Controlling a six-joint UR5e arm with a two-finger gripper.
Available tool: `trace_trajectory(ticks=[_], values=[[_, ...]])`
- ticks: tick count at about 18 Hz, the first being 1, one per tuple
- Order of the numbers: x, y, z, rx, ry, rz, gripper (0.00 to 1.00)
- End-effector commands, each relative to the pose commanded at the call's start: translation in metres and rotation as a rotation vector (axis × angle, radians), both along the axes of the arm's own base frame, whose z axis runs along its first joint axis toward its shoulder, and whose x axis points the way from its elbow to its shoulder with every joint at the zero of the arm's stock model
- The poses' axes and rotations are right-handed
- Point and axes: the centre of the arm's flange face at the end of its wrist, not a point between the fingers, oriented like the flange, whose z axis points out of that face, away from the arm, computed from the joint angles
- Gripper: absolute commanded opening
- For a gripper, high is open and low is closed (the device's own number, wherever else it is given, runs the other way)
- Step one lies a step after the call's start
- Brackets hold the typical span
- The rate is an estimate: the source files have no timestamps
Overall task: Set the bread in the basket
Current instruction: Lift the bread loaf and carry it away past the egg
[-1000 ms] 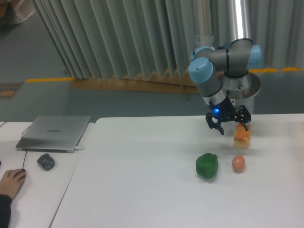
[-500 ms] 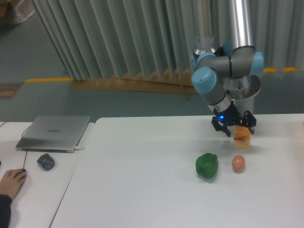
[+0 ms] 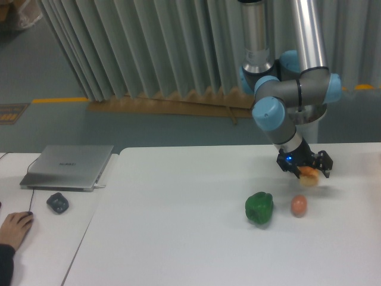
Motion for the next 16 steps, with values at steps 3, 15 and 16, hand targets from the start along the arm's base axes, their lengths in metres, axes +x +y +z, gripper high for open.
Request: trace_trajectory(ticks=[3, 15, 16], values=[[-0.003, 0.005, 0.000, -0.001, 0.003, -0.002, 0.18], [-0.068, 0.010, 0.119, 0.350, 0.016, 0.094, 0.00], [-0.085, 0.000, 0.134, 0.399, 0.017, 0.123, 0.00]])
